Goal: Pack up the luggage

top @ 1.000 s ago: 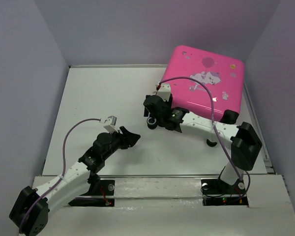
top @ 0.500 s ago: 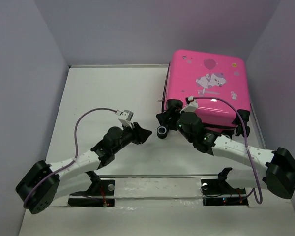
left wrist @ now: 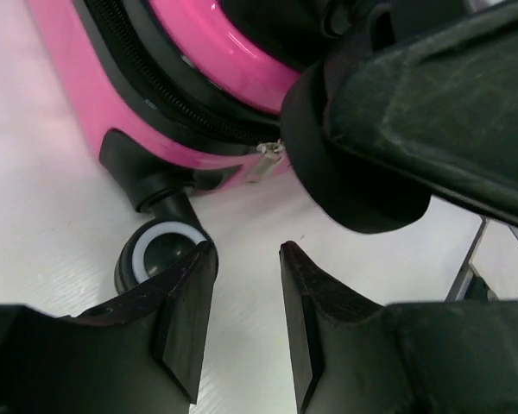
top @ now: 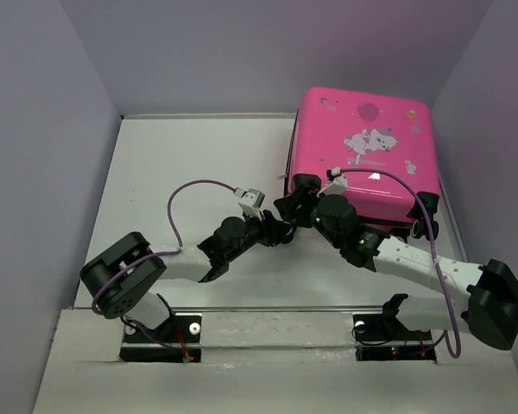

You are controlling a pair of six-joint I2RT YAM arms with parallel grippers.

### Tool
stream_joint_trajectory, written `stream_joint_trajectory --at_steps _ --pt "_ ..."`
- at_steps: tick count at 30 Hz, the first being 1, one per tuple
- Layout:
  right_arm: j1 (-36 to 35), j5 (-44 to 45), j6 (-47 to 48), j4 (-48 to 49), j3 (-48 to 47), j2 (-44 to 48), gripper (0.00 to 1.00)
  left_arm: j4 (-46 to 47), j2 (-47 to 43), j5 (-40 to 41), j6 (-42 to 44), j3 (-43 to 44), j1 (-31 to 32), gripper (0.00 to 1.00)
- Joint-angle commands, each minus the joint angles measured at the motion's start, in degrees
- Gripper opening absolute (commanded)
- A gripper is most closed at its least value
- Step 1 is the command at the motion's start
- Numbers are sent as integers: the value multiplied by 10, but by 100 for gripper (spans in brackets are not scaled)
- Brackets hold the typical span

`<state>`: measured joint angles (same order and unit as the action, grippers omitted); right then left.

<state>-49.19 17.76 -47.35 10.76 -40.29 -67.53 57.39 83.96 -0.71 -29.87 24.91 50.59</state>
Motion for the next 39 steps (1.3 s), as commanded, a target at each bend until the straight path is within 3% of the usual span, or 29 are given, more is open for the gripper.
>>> stream_joint_trajectory --at_steps 1,15,19,24,30,34,39 --pt "-9 -55 -5 70 -34 33 7 141 23 77 14 39 30 46" --pt "-9 -170 34 76 -190 -37 7 190 155 163 32 151 69 42" --pt "-9 -200 39 77 -214 -62 7 191 154 222 34 150 76 41" --pt "-9 -230 31 96 -204 -65 7 154 153 368 55 171 85 45" --pt "-9 -259 25 104 -204 -66 7 194 192 375 97 212 85 53" --pt "-14 -275 20 119 -196 -70 7 215 216 391 117 246 84 54" --pt "-25 -289 16 130 -180 -80 7 232 233 382 129 277 84 44"
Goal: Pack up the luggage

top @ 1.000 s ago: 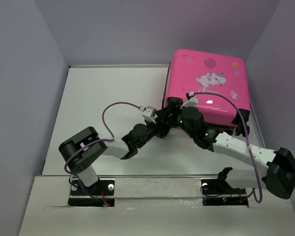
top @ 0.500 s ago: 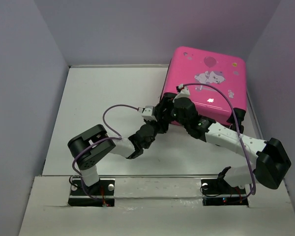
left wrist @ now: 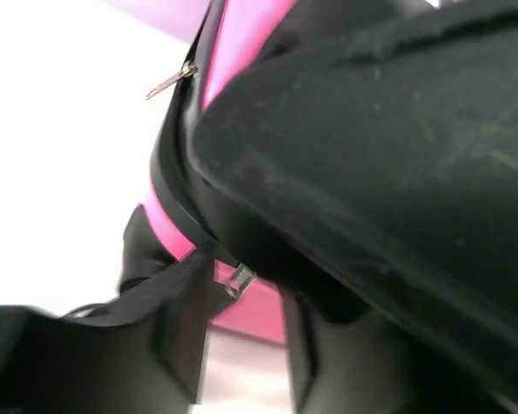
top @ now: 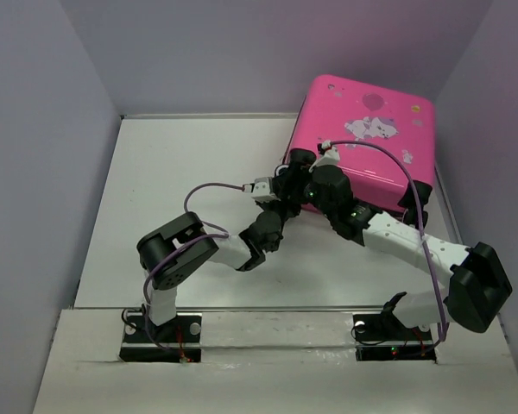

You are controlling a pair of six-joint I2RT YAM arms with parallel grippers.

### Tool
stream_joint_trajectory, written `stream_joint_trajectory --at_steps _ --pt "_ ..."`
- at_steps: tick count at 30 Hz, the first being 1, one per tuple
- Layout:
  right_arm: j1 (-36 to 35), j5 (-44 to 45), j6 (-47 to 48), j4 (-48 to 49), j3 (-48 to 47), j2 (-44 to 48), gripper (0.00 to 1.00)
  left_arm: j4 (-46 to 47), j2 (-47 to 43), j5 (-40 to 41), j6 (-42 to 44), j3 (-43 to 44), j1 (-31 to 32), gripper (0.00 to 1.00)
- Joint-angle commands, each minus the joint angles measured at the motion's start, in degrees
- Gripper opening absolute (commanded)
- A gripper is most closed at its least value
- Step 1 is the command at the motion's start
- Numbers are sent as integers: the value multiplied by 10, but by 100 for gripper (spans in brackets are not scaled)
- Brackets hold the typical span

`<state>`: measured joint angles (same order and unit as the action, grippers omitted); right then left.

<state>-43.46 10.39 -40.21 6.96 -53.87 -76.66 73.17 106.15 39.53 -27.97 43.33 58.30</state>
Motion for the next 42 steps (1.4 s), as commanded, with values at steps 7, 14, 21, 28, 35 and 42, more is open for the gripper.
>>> stream_joint_trajectory --at_steps 7,14,21,28,35,42 --pt "-87 -197 -51 184 -17 40 7 64 6 7 145 98 2 6" --pt "-87 -153 -26 153 11 81 7 67 -42 -5 129 11 -8 6" --pt "-87 35 61 13 53 179 9 -90 -168 -54 68 -46 -75 10" --pt "-77 222 111 -152 68 260 71 -335 -262 -235 3 8 -238 73" --pt "32 242 147 -181 50 279 97 -430 -235 -394 48 111 -327 88" --pt "201 88 135 -172 61 258 99 -541 -131 -514 150 304 -328 90"
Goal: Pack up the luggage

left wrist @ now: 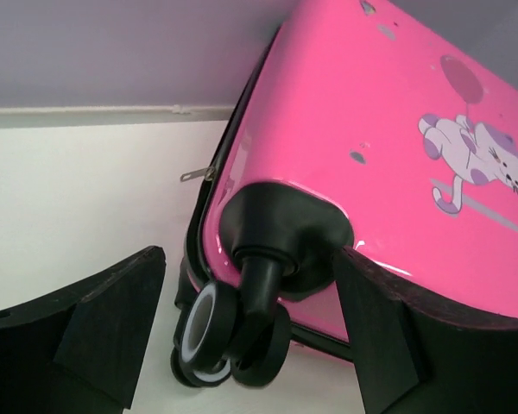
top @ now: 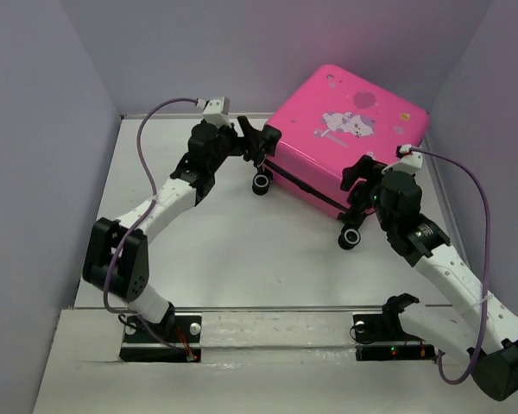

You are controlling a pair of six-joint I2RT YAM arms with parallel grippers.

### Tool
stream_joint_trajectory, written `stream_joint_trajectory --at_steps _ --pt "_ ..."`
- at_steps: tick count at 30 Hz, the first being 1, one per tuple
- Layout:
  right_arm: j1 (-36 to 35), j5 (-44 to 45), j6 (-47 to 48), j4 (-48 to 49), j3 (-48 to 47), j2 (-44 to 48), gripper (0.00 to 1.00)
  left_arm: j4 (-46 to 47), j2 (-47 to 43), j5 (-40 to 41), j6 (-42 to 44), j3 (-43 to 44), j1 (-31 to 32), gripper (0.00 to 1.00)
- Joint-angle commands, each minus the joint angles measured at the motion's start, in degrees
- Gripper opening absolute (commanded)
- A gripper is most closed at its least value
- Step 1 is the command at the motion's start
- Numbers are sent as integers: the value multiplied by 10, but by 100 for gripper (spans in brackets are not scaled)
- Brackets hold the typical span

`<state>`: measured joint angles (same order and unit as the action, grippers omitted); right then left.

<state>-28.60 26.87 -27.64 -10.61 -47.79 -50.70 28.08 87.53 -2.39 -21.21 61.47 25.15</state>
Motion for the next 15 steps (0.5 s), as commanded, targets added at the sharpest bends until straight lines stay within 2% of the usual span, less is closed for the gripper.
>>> stream_joint_trajectory --at_steps 1,4,12,15 --pt "64 -85 7 7 3 -3 99 -142 73 -110 94 147 3 90" --pt "115 -118 -1 16 14 -8 99 -194 104 -132 129 194 5 86" --pt "251 -204 -11 32 27 -25 100 -222 99 -132 154 170 8 76" --pt "275 -226 -15 38 31 -24 100 -223 99 -132 162 163 10 72"
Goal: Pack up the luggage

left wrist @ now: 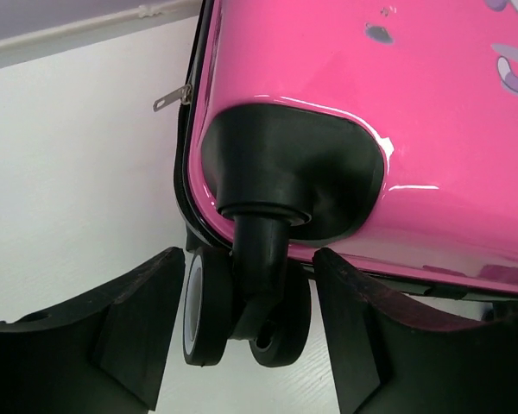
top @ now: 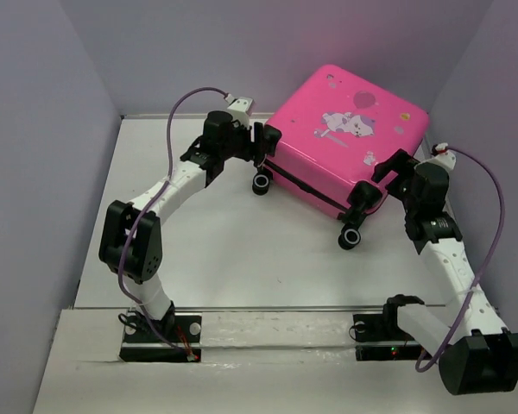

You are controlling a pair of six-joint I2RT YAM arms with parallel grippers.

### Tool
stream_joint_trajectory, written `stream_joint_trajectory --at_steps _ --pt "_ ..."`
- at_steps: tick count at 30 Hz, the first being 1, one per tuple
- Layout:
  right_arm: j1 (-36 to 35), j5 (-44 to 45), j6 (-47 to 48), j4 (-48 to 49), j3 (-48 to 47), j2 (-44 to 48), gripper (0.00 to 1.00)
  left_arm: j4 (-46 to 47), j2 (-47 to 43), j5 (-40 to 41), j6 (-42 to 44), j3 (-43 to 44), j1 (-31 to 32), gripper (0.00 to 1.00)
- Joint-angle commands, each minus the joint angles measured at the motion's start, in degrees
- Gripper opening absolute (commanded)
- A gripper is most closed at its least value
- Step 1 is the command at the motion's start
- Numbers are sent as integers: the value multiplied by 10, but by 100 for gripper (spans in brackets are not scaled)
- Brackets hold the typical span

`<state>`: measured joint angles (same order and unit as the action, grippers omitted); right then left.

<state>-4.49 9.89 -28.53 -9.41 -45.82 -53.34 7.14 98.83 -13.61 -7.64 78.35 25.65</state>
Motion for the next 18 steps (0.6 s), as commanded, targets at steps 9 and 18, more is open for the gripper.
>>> stream_joint_trajectory --at_steps 9,18 --pt "105 -94 -13 47 12 -42 100 -55 51 -41 43 69 5 50" --pt "151 -226 -26 81 -68 -163 100 -46 82 -23 12 62 13 6"
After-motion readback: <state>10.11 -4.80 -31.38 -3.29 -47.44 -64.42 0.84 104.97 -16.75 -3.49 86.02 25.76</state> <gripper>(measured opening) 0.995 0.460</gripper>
